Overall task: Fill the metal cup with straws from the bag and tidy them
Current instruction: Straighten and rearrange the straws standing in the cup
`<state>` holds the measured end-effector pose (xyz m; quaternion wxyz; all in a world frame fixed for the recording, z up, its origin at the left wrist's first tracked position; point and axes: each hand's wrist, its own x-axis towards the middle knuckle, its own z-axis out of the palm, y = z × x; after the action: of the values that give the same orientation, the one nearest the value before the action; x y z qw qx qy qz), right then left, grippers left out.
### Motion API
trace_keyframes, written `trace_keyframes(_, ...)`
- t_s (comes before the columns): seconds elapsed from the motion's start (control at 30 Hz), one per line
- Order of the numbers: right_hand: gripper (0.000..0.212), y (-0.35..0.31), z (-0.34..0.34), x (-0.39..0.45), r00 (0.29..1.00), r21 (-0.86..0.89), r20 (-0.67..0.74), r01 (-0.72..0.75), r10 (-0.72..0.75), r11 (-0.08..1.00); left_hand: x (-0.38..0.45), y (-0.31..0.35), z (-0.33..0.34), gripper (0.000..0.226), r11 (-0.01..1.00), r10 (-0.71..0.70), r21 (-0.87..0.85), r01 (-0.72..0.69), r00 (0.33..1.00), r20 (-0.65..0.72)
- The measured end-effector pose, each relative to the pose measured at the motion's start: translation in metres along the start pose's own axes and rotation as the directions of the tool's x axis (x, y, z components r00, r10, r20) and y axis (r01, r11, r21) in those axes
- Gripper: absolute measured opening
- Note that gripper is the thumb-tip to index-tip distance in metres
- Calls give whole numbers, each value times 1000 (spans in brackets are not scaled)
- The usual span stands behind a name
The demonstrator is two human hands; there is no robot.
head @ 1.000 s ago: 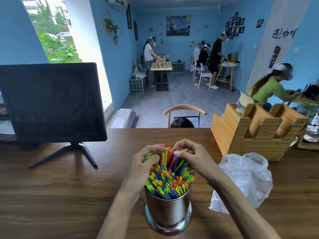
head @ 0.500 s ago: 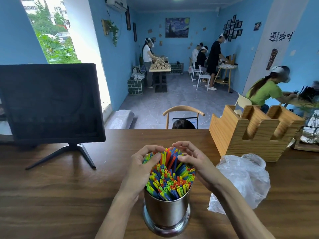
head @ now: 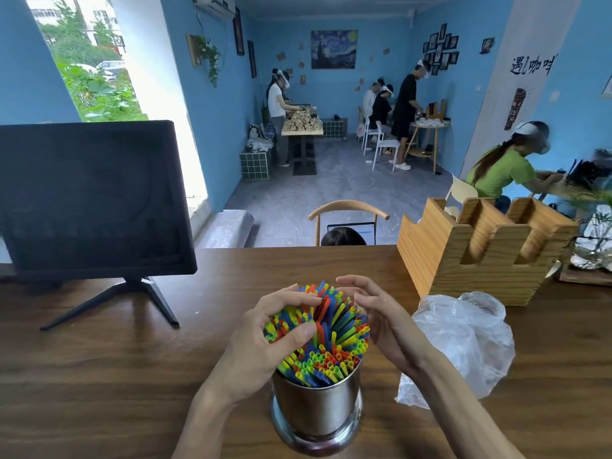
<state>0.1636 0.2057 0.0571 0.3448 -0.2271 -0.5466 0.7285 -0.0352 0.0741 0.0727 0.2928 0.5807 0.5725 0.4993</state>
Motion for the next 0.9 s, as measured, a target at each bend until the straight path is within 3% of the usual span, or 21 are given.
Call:
trace_keyframes(0.17,47,2,0,1,1000,6,-14,-23,23,1000,0,-1,-2,49,1000,-5,22,4,1000,21)
trace_keyframes(0.37,12,-2,-8,0,992,-77,-25,-121,120,990,1,-2,-1,48,1000,-23,10,23,1000,7)
trace_keyframes(0.57,24,-3,-9,0,995,-131,-71,-78,69,988,2,-6,0,48,1000,-27,-11,27,1000,-10)
trace_keyframes(0.7,37,-11,-5,1,994,-286,-112,-15,-17,958,3,-8,0,50,999,-33,-32,32,999,-32)
trace_keyframes(0.9,27,-25,3,0,999,-455,-26,27,-44,890,2,-8,3,53,995,-54,-82,49,997,-60)
